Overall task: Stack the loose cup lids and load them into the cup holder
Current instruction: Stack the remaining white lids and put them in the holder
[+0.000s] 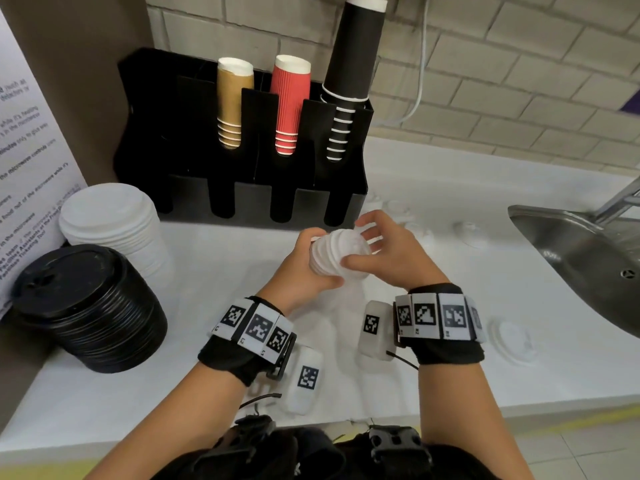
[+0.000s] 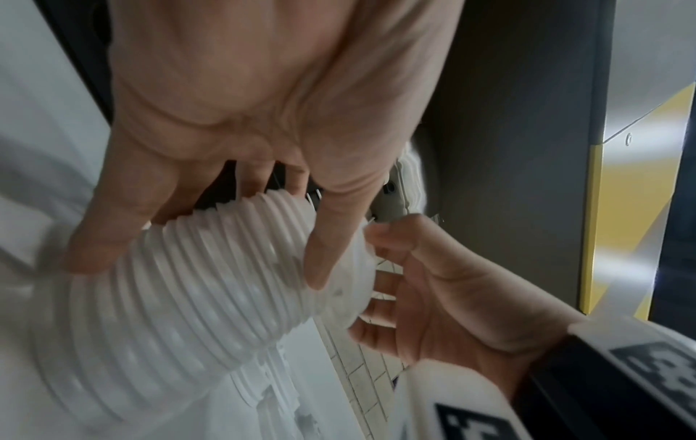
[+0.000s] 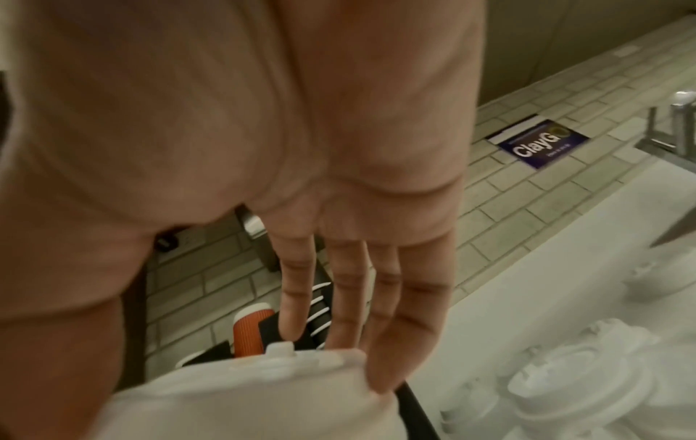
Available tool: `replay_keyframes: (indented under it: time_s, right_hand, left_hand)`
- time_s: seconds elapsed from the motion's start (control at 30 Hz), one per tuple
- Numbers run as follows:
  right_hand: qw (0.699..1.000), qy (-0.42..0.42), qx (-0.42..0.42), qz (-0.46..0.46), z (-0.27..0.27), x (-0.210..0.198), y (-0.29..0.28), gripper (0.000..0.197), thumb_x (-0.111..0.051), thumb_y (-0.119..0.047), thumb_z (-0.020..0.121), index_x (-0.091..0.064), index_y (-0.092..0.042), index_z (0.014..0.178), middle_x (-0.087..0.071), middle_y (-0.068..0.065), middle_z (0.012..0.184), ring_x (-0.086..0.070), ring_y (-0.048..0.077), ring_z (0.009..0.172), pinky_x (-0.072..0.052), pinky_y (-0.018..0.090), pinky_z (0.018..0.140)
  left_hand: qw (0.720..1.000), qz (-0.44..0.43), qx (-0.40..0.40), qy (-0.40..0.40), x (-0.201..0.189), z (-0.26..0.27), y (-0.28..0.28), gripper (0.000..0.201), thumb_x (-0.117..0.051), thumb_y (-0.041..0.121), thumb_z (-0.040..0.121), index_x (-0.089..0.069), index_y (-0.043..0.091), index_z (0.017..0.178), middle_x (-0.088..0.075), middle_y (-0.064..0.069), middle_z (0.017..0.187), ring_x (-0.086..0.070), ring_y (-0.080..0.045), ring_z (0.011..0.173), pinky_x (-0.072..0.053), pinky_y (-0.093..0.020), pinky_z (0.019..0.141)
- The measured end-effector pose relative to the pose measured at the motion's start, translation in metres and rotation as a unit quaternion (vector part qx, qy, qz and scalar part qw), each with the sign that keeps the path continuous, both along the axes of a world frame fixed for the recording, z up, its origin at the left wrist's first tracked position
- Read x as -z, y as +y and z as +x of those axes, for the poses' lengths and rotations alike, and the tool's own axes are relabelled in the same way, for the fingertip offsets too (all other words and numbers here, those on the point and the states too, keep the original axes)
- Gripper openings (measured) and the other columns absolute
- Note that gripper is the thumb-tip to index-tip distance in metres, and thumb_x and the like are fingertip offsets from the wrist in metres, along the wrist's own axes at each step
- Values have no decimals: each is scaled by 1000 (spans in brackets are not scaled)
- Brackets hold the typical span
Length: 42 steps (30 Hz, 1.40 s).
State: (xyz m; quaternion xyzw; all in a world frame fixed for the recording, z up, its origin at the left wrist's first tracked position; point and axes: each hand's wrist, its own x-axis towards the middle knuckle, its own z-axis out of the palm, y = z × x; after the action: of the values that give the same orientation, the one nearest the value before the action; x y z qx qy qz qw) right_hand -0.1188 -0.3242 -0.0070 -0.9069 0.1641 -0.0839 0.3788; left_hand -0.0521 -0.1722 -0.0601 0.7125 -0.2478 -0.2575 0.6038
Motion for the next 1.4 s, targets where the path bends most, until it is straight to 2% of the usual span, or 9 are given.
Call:
replay_keyframes:
  time_s: [0.1,0.2,0.47,0.6,0.73,0.83,1.03,1.3,1.4]
  right_hand:
    - [1000,-4,2,-22,4,3,1,51,-81,-26,67,-53,-21,110,-59,-5,102,-59,15,90,-50,26,75]
    - [999,-5,-3,-35,8,4,-1,47,-79,-27,69,-58,-20,111,-61,-3,107,-58,15,97,-49,25,79]
    - [996,4,-41,-74,12,4,-9,38,-76,-24,70,-67,-22,108,-61,-5,101,-55,12,91,-39,10,65]
    - [995,17,-49,-88,15,6,-13,42,-78,-26,70,-66,-26,110,-58,-2,107,-53,13,96,-38,15,68]
    - [997,24,-59,-52,11,8,-23,51,-80,-35,72,-60,-33,119,-52,-1,115,-52,13,101,-35,9,72]
    - [1000,-1,19,-10,1,5,-47,49,-73,-42,78,-57,-30,123,-49,0,120,-52,14,109,-40,18,87]
    - [945,258,184,-82,-29,11,-100,81,-81,-41,70,-40,-23,138,-47,11,134,-44,33,125,-41,46,102]
    - [920,332,188,-87,-34,29,-101,96,-84,-21,66,-29,-21,145,-50,13,132,-46,34,125,-43,43,100]
    - [916,339,188,-103,-33,32,-98,90,-80,-16,69,-31,-22,144,-51,13,127,-46,35,123,-46,43,98]
  left_hand:
    - [1000,4,-7,19,0,0,-7,71,-75,5,80,-34,21,136,-50,12,115,-52,-2,100,-46,-21,73]
    - [999,6,-8,32,1,0,-13,72,-76,5,80,-35,20,137,-51,5,124,-52,-1,97,-43,-22,68]
    - [999,9,-20,43,2,-1,-25,70,-76,4,79,-37,19,135,-53,0,129,-55,-9,100,-44,-25,73]
    - [999,11,-24,44,3,-1,-30,71,-77,4,78,-37,19,134,-53,-1,129,-55,-17,106,-45,-29,79]
    - [999,0,-22,37,3,0,-31,73,-77,4,78,-38,29,134,-53,5,122,-55,-10,100,-45,-22,73]
    - [1000,1,-15,16,0,0,-32,75,-76,1,77,-40,33,135,-52,9,118,-52,-6,100,-44,-16,73]
    - [1000,-3,-3,7,0,1,-31,81,-83,5,70,-40,36,131,-49,16,118,-47,2,104,-40,-14,81]
    - [999,-24,-34,9,3,2,-33,59,-80,12,77,-46,31,120,-46,25,112,-45,-8,109,-40,-20,81]
    - [999,-15,-46,9,5,1,-33,64,-82,12,74,-44,26,124,-49,15,122,-45,-12,117,-40,-30,94]
